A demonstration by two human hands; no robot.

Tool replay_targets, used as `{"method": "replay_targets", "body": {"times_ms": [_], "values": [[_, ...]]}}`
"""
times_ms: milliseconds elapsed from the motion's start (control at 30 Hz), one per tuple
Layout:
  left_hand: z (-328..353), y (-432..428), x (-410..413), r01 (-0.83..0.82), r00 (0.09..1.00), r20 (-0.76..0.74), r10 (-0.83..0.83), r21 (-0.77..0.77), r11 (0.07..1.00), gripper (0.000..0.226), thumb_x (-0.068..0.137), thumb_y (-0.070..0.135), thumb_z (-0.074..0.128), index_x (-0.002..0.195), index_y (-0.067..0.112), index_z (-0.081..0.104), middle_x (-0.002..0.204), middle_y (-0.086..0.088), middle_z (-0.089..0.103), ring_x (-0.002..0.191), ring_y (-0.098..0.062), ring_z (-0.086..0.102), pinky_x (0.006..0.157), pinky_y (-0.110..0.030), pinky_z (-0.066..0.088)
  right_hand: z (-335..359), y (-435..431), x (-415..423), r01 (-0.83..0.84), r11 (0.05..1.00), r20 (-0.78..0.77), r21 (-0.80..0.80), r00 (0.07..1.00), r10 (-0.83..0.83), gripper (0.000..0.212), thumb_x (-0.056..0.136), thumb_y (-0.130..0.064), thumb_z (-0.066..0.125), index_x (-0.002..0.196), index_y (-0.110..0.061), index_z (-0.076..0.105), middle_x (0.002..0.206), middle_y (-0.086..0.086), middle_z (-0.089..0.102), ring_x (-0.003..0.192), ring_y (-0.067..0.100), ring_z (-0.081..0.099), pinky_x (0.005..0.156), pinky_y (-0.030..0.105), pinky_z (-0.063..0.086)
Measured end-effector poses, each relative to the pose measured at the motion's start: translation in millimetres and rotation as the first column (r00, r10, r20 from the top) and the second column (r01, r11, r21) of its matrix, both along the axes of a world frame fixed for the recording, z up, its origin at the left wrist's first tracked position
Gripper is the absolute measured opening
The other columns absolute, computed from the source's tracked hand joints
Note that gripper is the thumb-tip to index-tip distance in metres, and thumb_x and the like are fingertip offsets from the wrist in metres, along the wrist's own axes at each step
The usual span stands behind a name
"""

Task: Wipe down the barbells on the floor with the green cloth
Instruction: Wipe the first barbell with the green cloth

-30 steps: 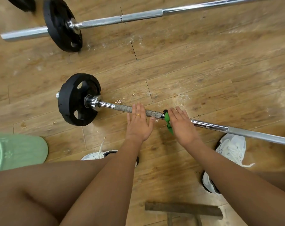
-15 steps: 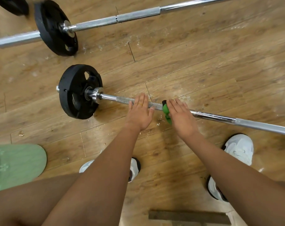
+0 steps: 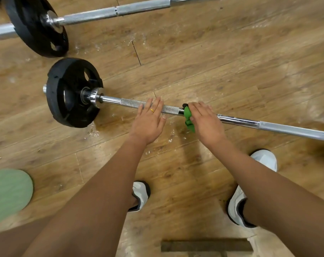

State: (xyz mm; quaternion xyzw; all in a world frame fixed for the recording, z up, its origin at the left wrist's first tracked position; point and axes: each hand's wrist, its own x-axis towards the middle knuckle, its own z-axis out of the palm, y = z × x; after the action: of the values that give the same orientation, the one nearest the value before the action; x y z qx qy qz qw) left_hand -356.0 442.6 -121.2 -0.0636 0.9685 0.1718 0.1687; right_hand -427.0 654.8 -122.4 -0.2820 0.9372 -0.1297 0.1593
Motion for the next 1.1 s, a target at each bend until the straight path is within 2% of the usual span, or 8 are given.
{"method": "replay_targets", "body": {"times_ms": [100,300,533,733,900,1100], "values": [[-1,-1,-8,-0.005,1.0,0.001,0.005,0.007,1.0,0.061,0.109,0.04,0.025,0.162,0.016,0.01,0.17,0.003,0.004,0.156,-0.018,-0.004,0.124,-0.041,-0.007,1,-2,-7,0.015,1.0,-0.017,0.012,1.0,-0.015,0.049,0.106,-0.016,0.037,0.154,-0.01,0.032,0.156,0.007,0.038,0.149,0.026,0.023,0.125,0.039,0.007],[0,-4,-28,-0.01,1.0,0.005,0.01,0.017,1.0,0.06,0.108,0.039,0.024,0.162,0.016,0.01,0.17,0.002,0.004,0.156,-0.019,-0.005,0.125,-0.043,-0.006,3,-23,-34,-0.118,0.993,0.017,-0.007,0.993,0.118,0.049,0.105,-0.016,0.04,0.152,-0.008,0.034,0.151,0.01,0.043,0.142,0.029,0.034,0.122,0.039,0.015],[10,0,-49,-0.047,0.998,0.04,0.046,0.032,0.998,0.057,0.11,0.034,0.021,0.162,0.013,0.01,0.17,0.001,-0.001,0.156,-0.021,-0.007,0.125,-0.044,-0.007,2,-6,-48,-0.031,0.999,-0.024,0.024,0.999,0.031,0.047,0.103,-0.012,0.04,0.15,-0.008,0.037,0.151,0.011,0.043,0.14,0.03,0.035,0.122,0.039,0.015],[11,-6,-67,-0.026,0.997,0.068,0.024,0.029,0.999,0.057,0.11,0.036,0.02,0.162,0.015,0.01,0.17,0.001,0.0,0.156,-0.02,-0.006,0.125,-0.045,-0.005,0,-14,-53,-0.038,0.999,-0.041,0.02,0.998,0.039,0.053,0.104,-0.011,0.04,0.155,-0.01,0.028,0.156,0.008,0.036,0.147,0.027,0.026,0.124,0.04,0.009],[7,-6,-73,-0.037,0.999,0.037,0.035,0.045,0.998,0.056,0.11,0.035,0.021,0.162,0.014,0.013,0.17,0.001,0.003,0.156,-0.02,-0.005,0.125,-0.045,-0.005,-1,4,-61,0.051,0.997,-0.084,0.066,0.995,-0.045,0.054,0.102,-0.011,0.043,0.154,-0.01,0.029,0.156,0.009,0.036,0.149,0.028,0.023,0.125,0.041,0.007],[5,-7,-80,-0.044,0.999,0.03,0.043,0.042,0.998,0.056,0.11,0.035,0.022,0.162,0.014,0.013,0.17,0.0,0.005,0.157,-0.022,-0.003,0.125,-0.046,-0.005,-4,-33,-50,-0.006,0.998,-0.149,0.056,0.989,0.014,0.074,0.097,-0.003,0.049,0.16,-0.014,0.012,0.164,0.009,0.021,0.153,0.028,0.011,0.126,0.043,0.005]]}}
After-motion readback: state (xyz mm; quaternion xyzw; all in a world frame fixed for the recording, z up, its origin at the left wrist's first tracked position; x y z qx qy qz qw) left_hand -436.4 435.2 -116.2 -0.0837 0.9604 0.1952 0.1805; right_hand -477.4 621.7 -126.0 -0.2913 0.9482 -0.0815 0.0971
